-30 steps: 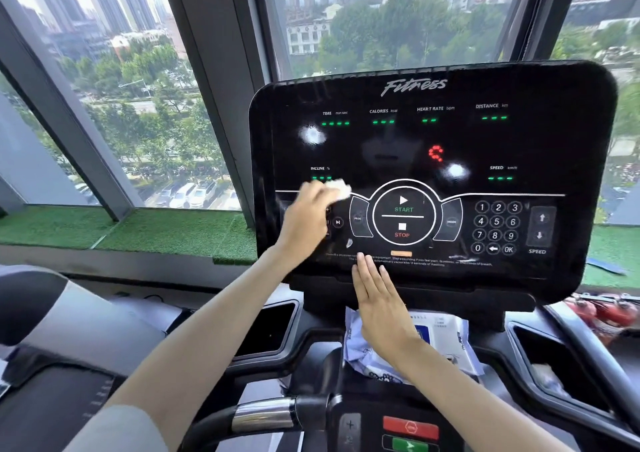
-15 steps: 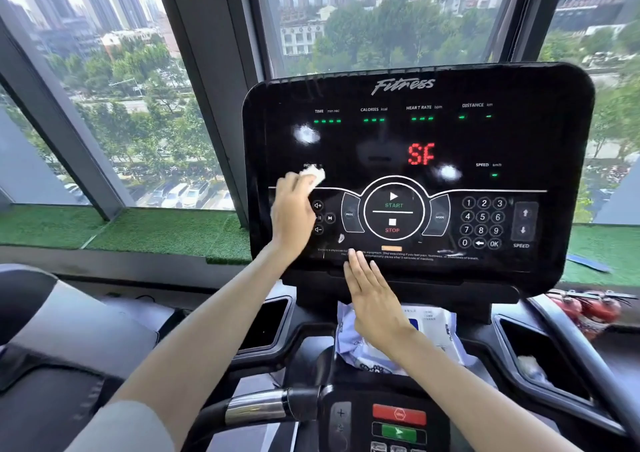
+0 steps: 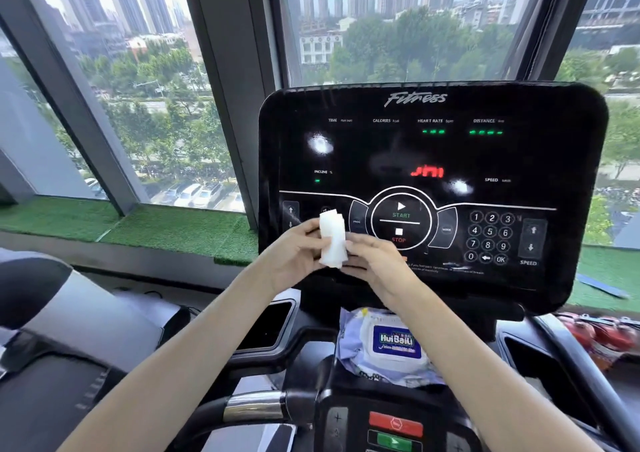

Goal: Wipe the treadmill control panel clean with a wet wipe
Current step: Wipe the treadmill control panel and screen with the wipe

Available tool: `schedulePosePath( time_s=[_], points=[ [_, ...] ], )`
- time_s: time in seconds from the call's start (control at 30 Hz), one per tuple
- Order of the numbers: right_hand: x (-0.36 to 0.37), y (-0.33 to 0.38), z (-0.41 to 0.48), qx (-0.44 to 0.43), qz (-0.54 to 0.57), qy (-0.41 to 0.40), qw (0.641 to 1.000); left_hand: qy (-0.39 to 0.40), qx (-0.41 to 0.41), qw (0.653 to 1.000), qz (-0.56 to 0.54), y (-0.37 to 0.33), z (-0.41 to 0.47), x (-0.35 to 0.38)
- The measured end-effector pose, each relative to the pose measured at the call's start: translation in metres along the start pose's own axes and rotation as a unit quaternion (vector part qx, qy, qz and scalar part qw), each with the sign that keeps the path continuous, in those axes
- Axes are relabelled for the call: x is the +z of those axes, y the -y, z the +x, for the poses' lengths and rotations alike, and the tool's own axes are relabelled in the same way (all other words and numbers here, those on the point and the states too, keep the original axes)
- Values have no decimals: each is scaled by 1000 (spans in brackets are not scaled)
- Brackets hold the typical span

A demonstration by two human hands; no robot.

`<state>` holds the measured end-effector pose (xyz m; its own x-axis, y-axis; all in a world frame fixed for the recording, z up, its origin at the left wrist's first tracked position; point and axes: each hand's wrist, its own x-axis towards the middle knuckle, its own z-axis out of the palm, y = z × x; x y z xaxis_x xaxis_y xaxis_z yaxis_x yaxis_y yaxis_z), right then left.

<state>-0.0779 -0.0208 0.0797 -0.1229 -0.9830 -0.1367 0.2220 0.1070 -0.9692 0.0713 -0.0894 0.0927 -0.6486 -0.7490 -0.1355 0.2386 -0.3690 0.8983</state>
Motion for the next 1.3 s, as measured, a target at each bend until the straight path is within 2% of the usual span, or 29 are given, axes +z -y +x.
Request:
schedulePosePath(
  time_s=[0.1, 0.23, 0.27, 0.33, 0.37, 0.4, 0.47, 0.57, 0.7, 0.97, 1.17, 1.3],
  points=[
    [1, 3, 1, 34, 97, 15, 995, -40, 18, 999, 32, 2, -2, 5],
    [6, -1, 2, 68, 167, -16, 983, -134, 70, 983, 105, 9, -8, 12],
    [7, -1, 2, 65, 163, -29, 984, -176, 98, 966, 161, 12, -9, 13],
    [7, -1, 3, 43, 140, -54, 988, -256, 178, 895, 318, 15, -9, 13],
    [7, 1, 3, 32, 126, -61, 990, -254, 206, 872, 365, 15, -9, 12],
    [7, 3, 2, 22, 115, -59, 991, -227, 211, 870, 384, 15, -10, 13],
    [7, 6, 0, 6, 97, -50, 994, -168, 181, 893, 376, 18, -11, 16],
    [9, 6, -1, -7, 86, -58, 995, -153, 177, 908, 348, 21, -12, 21],
    [7, 6, 0, -11, 82, -55, 995, -163, 193, 898, 361, 20, -12, 23],
    [5, 2, -1, -21, 28, -27, 999, -205, 158, 929, 265, 18, -10, 22],
    [14, -1, 3, -110, -139, -78, 981, -214, 135, 937, 242, 17, -9, 23],
    [16, 3, 6, -122, -163, -88, 975, -237, 136, 935, 228, 13, -11, 22]
  ],
)
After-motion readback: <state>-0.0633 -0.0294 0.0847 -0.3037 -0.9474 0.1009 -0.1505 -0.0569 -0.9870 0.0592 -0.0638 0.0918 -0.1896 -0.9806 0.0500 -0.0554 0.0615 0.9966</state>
